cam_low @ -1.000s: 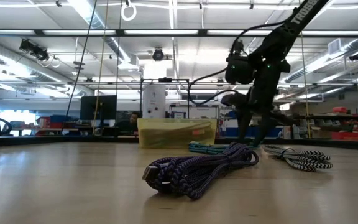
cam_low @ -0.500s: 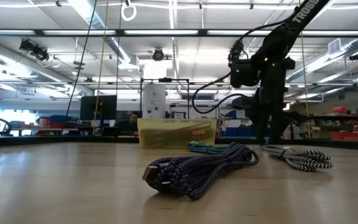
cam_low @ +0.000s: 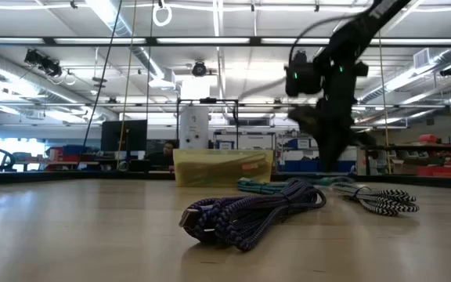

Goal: Pick and place USB-C Cables
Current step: Put the top blue charger cable into the bin

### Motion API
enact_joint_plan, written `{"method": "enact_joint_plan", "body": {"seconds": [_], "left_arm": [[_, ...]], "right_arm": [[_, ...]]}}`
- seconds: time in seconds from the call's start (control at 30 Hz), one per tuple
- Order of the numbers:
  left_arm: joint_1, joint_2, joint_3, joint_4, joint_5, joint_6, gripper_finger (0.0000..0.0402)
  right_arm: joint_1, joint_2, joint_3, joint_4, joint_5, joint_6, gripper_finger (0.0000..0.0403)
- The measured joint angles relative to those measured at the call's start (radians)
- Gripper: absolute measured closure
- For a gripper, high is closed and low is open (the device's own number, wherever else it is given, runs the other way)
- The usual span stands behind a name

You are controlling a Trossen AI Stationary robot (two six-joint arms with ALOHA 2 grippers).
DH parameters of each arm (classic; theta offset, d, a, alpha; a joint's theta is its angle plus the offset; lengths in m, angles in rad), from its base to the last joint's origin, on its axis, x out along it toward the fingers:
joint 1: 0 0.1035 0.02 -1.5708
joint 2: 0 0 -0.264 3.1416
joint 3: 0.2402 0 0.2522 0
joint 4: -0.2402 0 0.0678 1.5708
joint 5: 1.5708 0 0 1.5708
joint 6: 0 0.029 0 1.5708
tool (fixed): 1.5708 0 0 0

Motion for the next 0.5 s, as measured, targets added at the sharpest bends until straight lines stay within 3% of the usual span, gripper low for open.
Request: {"method": "enact_joint_plan", "body": {"seconds": [0.33, 0.5], "left_arm": [[0.0, 0.0, 0.0, 0.0, 0.0, -0.001, 0.0114], [0.0, 0.0, 0.0, 0.001, 0.0, -0.001, 0.0114]], "right_arm": [[0.066, -0.227, 0.213, -0.216, 0.117, -0.067, 0.0401], [0.074, -0.284, 0.221, -0.254, 0.133, -0.101, 0.0364]]}}
